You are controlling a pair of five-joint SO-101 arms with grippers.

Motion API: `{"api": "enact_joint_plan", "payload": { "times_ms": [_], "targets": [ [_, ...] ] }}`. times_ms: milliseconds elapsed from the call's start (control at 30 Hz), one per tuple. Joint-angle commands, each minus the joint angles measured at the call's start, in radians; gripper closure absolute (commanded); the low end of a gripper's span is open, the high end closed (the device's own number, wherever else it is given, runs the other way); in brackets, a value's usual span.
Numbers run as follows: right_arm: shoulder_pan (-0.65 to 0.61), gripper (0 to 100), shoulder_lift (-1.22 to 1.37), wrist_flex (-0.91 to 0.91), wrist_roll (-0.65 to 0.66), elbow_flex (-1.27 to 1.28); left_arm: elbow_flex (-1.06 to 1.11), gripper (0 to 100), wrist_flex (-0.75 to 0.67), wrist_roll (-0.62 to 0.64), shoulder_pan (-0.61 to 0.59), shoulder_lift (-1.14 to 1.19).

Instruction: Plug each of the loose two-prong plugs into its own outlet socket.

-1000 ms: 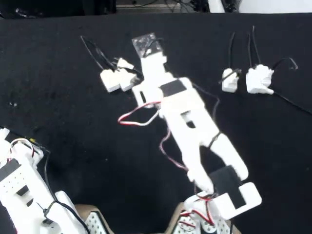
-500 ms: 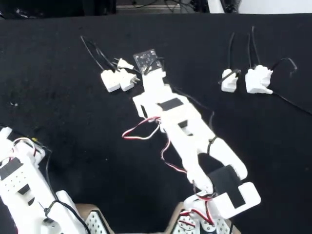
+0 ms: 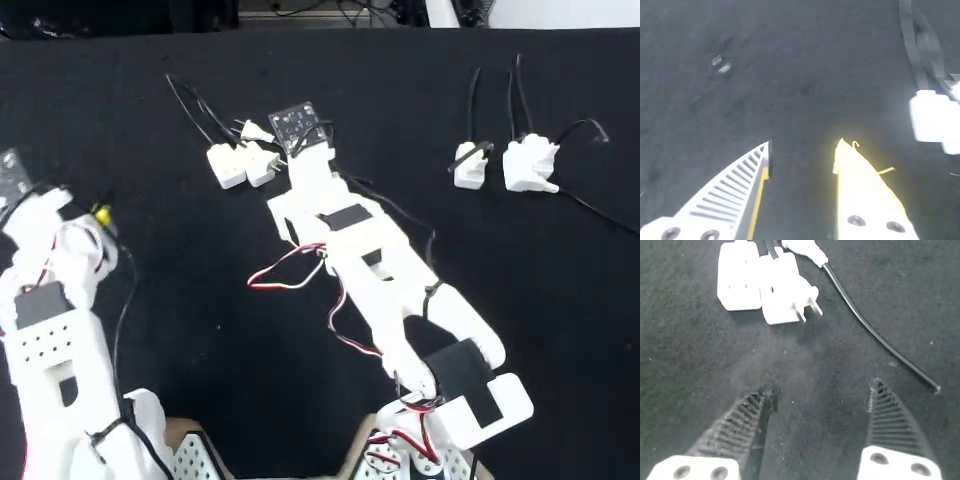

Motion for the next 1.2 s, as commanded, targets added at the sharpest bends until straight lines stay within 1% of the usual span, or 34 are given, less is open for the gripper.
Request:
{"api": "enact_joint_plan", "payload": {
  "times_ms": [0, 133, 233, 333, 433, 533, 700, 967, 1067, 1167],
  "targets": [
    [-0.011, 73.0, -0.05, -0.018, 0.003, -0.002, -0.101, 78, -0.006, -0.006, 0.104, -0.005],
    [-0.005, 73.0, -0.05, -0.025, 0.003, 0.01, -0.107, 78, -0.021, -0.012, 0.165, -0.005],
    [0.015, 73.0, -0.05, -0.026, -0.008, 0.008, -0.131, 78, -0.029, -0.011, 0.185, -0.003],
    [0.046, 73.0, -0.058, -0.025, -0.083, 0.008, -0.182, 78, -0.028, -0.005, 0.196, 0.034],
    [0.078, 73.0, -0.059, -0.025, -0.123, 0.007, -0.272, 78, -0.023, 0.026, 0.196, 0.166],
    [0.078, 73.0, -0.059, -0.025, -0.123, 0.007, -0.378, 78, -0.003, 0.038, 0.2, 0.353],
    [0.077, 73.0, -0.051, -0.026, -0.118, 0.007, -0.532, 78, 0.044, 0.044, 0.271, 0.606],
    [0.077, 73.1, -0.05, -0.054, -0.117, 0.012, -0.713, 78, 0.041, 0.224, 0.41, 0.815],
    [0.077, 73.2, -0.05, -0.054, -0.117, 0.012, -0.742, 73, 0.037, 0.298, 0.452, 0.858],
    [0.077, 73.3, -0.05, -0.054, -0.117, 0.012, -0.765, 69, 0.035, 0.358, 0.458, 0.895]
  ]
}}
